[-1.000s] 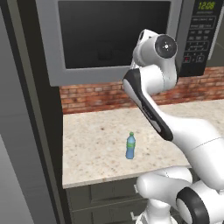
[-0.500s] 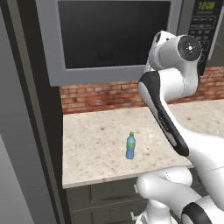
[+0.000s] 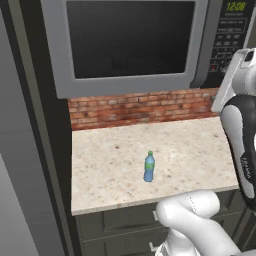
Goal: Place the microwavable item in the microwave. Then, close the microwave door and press the start button.
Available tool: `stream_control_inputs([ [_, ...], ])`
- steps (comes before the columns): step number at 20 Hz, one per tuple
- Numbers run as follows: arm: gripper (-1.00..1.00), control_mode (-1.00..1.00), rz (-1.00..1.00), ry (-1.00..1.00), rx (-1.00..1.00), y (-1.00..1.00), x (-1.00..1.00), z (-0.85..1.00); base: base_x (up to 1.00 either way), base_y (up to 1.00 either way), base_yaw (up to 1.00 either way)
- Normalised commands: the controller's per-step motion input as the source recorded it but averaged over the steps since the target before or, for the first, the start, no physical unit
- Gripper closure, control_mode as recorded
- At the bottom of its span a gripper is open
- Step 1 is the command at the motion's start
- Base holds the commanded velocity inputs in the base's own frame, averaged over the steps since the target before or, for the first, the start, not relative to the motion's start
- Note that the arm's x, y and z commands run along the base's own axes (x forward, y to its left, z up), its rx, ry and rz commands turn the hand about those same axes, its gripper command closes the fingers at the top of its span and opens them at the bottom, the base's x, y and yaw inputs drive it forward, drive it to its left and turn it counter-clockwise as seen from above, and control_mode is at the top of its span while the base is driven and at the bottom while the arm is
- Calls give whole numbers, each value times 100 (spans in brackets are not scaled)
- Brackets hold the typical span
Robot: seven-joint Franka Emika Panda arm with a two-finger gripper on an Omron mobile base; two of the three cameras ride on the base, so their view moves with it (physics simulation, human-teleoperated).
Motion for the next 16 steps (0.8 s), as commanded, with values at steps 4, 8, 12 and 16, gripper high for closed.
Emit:
stream_control_inputs([
  [4, -100, -100, 6, 0, 6, -100, -11, -20, 0, 0, 0],
  [8, -100, -100, 5, 0, 1, -52, 37, -30, 0, 0, 0],
  [12, -100, -100, 7, 0, 0, -39, 46, -33, 0, 0, 0],
  [16, -100, -100, 6, 0, 0, -19, 52, -24, 0, 0, 0],
])
